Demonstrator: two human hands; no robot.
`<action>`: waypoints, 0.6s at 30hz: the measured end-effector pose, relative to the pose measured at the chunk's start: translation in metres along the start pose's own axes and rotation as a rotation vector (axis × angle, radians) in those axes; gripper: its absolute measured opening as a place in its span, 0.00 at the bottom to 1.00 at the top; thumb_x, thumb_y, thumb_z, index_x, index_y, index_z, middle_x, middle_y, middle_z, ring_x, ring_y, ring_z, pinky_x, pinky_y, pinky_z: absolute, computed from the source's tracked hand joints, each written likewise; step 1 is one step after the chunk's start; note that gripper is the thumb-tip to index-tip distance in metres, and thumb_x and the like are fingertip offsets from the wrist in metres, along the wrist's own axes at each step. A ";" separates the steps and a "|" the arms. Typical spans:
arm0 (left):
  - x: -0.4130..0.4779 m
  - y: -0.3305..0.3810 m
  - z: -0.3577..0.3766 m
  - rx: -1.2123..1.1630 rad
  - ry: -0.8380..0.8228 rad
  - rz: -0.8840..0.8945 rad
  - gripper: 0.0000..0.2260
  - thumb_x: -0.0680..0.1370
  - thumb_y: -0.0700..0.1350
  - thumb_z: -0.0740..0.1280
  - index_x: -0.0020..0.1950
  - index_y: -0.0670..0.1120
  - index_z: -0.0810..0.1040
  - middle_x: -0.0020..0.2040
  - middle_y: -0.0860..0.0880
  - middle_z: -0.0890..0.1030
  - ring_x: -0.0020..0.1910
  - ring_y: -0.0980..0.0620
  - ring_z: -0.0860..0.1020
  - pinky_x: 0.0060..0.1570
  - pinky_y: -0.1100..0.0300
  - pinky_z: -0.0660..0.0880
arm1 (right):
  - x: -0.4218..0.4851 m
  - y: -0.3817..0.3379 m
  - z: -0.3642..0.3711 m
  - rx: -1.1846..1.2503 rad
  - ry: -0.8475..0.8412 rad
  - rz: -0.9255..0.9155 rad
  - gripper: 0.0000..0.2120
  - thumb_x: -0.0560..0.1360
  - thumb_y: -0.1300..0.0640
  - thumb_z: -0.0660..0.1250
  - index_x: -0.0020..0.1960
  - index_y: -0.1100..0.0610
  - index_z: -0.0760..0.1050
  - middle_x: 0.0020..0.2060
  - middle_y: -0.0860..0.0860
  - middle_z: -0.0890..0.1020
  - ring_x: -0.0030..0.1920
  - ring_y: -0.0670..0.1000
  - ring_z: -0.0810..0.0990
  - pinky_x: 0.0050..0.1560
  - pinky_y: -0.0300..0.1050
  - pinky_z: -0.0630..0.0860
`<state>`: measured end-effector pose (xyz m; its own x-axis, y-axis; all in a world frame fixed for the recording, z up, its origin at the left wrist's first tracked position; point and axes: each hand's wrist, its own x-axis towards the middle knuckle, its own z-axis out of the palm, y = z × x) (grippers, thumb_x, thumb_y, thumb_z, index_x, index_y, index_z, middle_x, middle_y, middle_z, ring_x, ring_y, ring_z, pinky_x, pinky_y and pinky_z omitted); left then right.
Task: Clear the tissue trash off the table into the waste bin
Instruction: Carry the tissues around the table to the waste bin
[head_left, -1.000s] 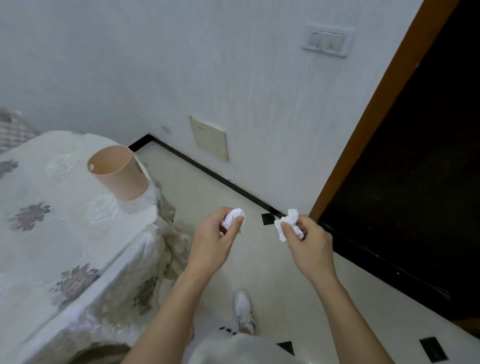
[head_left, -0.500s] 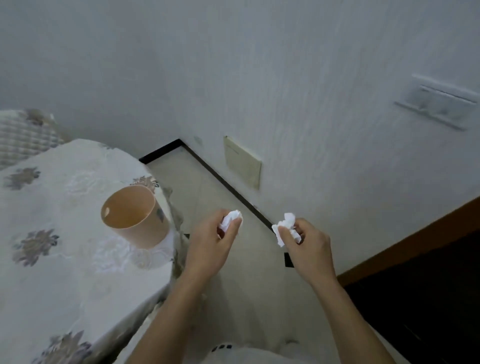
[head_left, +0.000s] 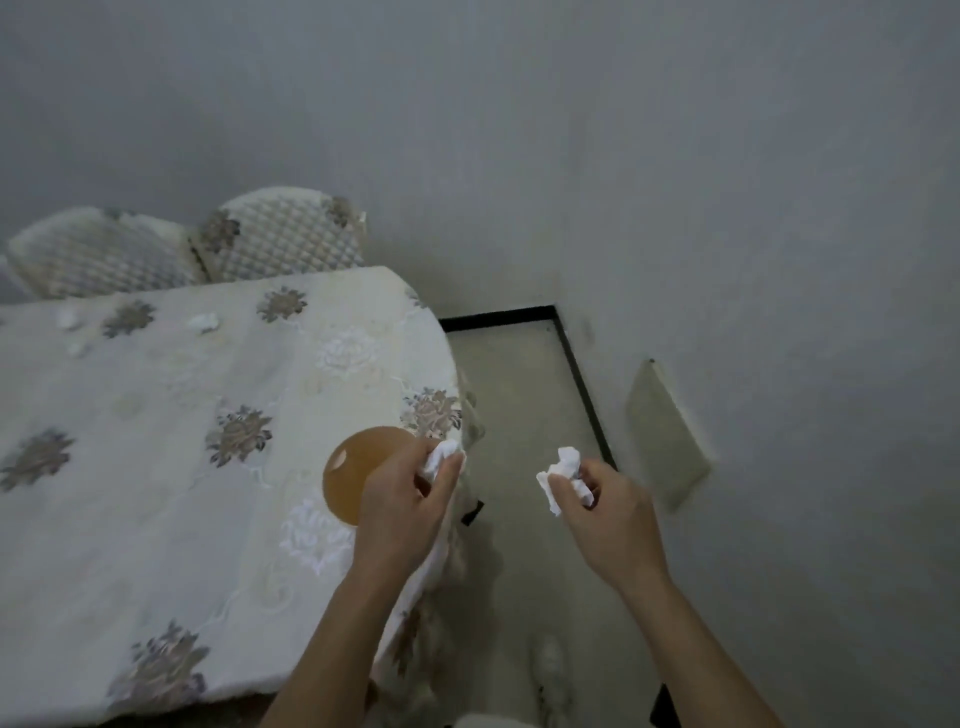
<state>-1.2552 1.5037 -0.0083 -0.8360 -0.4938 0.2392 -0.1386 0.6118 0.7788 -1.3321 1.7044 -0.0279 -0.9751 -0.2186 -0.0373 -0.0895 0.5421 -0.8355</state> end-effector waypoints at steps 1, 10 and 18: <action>0.010 -0.002 0.001 0.049 0.040 -0.015 0.13 0.79 0.54 0.66 0.36 0.53 0.73 0.28 0.53 0.72 0.29 0.55 0.72 0.30 0.62 0.67 | 0.018 -0.003 0.001 -0.012 -0.039 -0.035 0.15 0.76 0.44 0.67 0.33 0.46 0.73 0.31 0.41 0.81 0.34 0.43 0.79 0.38 0.47 0.76; 0.022 -0.022 -0.028 0.343 0.369 -0.239 0.06 0.79 0.52 0.67 0.48 0.51 0.80 0.39 0.57 0.79 0.36 0.57 0.76 0.34 0.64 0.70 | 0.116 -0.057 0.057 -0.203 -0.409 -0.528 0.13 0.76 0.45 0.66 0.37 0.46 0.66 0.29 0.44 0.73 0.33 0.51 0.75 0.32 0.45 0.66; 0.007 -0.044 -0.041 0.707 0.268 -0.232 0.08 0.75 0.50 0.72 0.53 0.53 0.81 0.42 0.53 0.78 0.36 0.51 0.77 0.27 0.61 0.70 | 0.115 -0.085 0.111 -0.468 -0.522 -1.038 0.17 0.78 0.41 0.54 0.57 0.48 0.74 0.46 0.49 0.83 0.44 0.55 0.82 0.40 0.51 0.79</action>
<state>-1.2331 1.4481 -0.0176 -0.6004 -0.7337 0.3180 -0.6732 0.6784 0.2941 -1.4138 1.5433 -0.0219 -0.2145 -0.9518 0.2191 -0.9344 0.1346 -0.3299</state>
